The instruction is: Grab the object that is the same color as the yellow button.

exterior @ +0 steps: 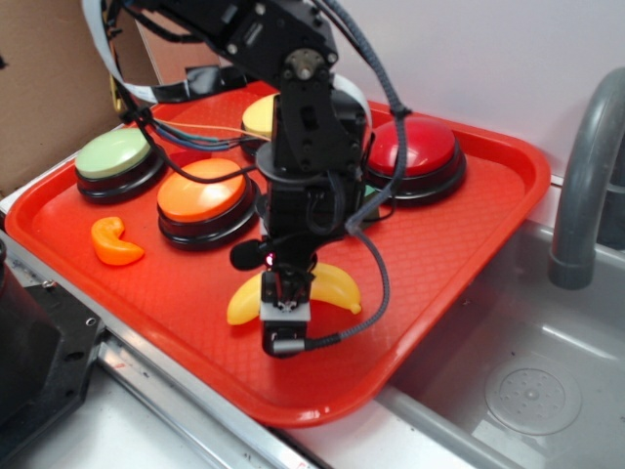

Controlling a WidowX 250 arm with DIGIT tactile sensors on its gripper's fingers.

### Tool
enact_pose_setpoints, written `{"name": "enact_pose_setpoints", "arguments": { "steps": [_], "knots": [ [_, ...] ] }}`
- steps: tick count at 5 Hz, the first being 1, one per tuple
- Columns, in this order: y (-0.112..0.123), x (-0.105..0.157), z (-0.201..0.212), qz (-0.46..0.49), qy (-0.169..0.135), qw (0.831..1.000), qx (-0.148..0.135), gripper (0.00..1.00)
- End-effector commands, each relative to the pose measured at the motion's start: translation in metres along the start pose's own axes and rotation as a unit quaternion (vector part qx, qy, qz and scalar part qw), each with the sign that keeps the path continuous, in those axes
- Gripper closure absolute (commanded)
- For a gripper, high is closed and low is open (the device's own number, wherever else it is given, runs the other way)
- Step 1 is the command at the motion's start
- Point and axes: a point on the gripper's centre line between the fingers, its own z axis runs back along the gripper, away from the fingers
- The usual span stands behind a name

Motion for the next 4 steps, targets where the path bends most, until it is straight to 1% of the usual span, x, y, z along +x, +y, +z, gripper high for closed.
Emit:
{"name": "enact_pose_setpoints", "arguments": {
  "steps": [1,2,3,4],
  "knots": [
    [-0.004,-0.004,-0.001,-0.002,-0.032,0.999,-0.009,1.00],
    [-0.005,-0.004,0.000,0.003,-0.045,0.999,-0.003,1.00],
    [-0.005,-0.012,0.032,0.015,-0.079,0.997,0.020,1.00],
    [0.012,-0.029,0.078,0.051,-0.113,0.992,0.032,1.00]
  ]
}}
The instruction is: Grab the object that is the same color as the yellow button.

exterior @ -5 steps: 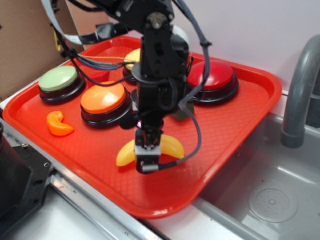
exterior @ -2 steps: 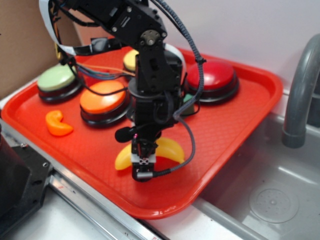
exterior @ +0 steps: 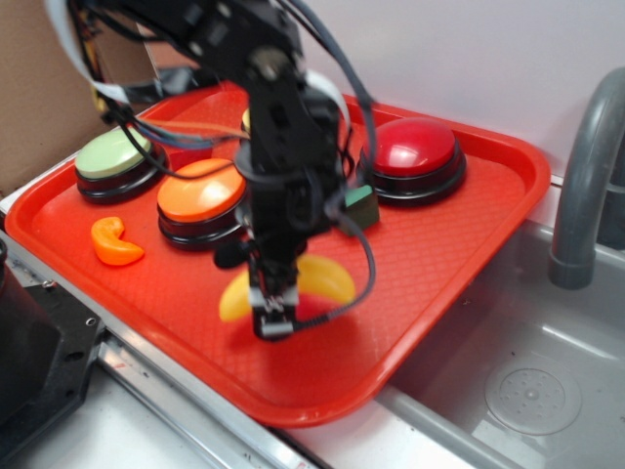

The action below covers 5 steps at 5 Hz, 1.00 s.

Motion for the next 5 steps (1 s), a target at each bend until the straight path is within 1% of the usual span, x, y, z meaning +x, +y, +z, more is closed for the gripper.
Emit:
{"name": "enact_pose_setpoints", "arguments": {
  "steps": [1,2,3,4,5],
  "knots": [
    [0.024,-0.035,0.100,0.083,-0.036,0.996,-0.002,1.00],
    [0.034,-0.066,0.142,0.150,-0.012,0.989,-0.012,1.00],
    [0.037,-0.092,0.153,0.218,0.013,0.976,-0.013,1.00],
    [0.035,-0.106,0.162,0.241,0.011,0.970,-0.012,1.00],
    [0.038,-0.113,0.161,0.261,0.021,0.965,-0.010,1.00]
  ]
}}
